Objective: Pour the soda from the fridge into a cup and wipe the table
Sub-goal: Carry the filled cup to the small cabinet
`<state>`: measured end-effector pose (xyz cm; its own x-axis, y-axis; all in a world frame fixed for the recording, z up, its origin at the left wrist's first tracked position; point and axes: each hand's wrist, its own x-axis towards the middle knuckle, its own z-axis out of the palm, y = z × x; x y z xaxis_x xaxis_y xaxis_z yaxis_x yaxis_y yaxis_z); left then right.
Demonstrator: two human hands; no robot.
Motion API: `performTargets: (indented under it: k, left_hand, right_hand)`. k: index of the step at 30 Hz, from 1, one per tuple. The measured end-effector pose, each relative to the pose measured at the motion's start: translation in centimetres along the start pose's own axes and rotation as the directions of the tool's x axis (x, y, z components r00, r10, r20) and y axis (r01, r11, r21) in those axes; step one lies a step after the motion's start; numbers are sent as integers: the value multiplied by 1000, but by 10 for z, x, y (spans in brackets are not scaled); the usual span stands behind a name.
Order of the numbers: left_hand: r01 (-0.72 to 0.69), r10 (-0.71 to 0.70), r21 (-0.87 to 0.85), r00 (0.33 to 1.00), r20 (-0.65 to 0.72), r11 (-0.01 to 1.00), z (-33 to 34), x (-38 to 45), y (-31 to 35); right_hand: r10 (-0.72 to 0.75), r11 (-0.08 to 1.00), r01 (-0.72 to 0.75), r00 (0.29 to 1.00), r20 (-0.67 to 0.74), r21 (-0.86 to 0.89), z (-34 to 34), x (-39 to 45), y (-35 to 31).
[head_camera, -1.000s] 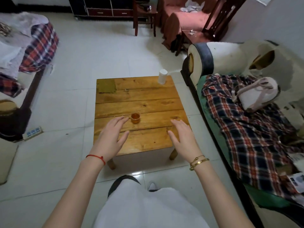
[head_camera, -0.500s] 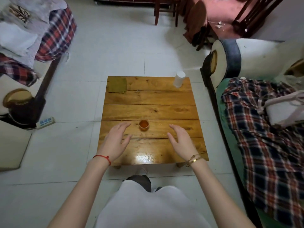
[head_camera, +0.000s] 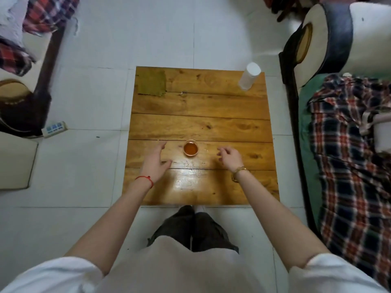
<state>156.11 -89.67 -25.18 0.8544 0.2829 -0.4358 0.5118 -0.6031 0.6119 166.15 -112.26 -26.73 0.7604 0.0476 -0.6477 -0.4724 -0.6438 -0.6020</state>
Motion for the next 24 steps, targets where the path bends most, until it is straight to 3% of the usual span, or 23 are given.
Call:
performTargets:
  k: [6, 11, 16, 24]
  left_hand:
    - [95, -92, -59, 994, 56, 994, 68, 61, -26]
    - [45, -44, -75, 999, 23, 996, 121, 109, -52]
    - [-19, 14, -82, 998, -64, 996, 151, 134, -65]
    - [-33, 20, -165, 997, -80, 986, 158, 141, -63]
  right_hand:
    - [81, 996, -84, 993, 82, 32, 45, 84, 41]
    - [102, 984, -122, 983, 150, 131, 84, 136, 64]
    - [66, 991, -80, 990, 124, 110, 119, 180, 94]
    - [95, 978, -123, 982, 162, 170, 117, 170, 71]
